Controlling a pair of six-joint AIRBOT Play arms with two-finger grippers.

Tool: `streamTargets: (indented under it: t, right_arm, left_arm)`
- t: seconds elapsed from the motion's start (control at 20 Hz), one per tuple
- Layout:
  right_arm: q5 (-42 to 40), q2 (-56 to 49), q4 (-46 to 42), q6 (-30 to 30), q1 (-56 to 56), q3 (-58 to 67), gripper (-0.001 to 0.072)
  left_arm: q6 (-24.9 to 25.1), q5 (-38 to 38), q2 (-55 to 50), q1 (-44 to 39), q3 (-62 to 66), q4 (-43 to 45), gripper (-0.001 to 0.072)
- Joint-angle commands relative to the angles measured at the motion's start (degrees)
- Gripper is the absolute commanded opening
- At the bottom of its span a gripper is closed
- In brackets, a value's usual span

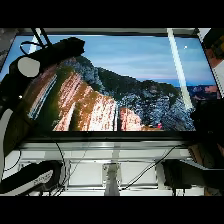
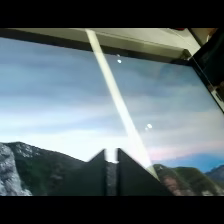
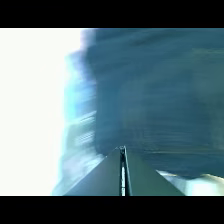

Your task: Fold the clothes and pants, and hang the long-sleeved shirts on hangers.

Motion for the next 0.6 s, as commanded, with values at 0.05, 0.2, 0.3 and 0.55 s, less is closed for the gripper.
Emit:
streamTargets:
  t: [0.05, 0.2, 0.3, 0.55]
  right_arm:
    - [-3.28, 0.00, 19.06, -1.57, 19.21, 0.00, 0.0022]
    - [-7.85, -0.13, 20.20, -1.46, 36.39, 0.02, 0.0022]
    - [-9.20, -0.48, 19.96, -1.49, 45.27, 0.04, 0.0022]
    - [-11.69, -0.83, 20.52, -1.60, 57.05, 0.31, 0.0024]
  left_arm:
    - [5.09, -0.04, 3.15, 2.03, 0.02, 0.02, 0.0017]
    - [5.09, -3.96, 7.91, 5.05, 0.02, 0.04, 0.0016]
    - [5.07, -6.80, 11.69, 7.19, 0.02, 0.22, 0.0015]
    - [5.05, -10.73, 21.31, 10.58, 0.00, 0.20, 0.0016]
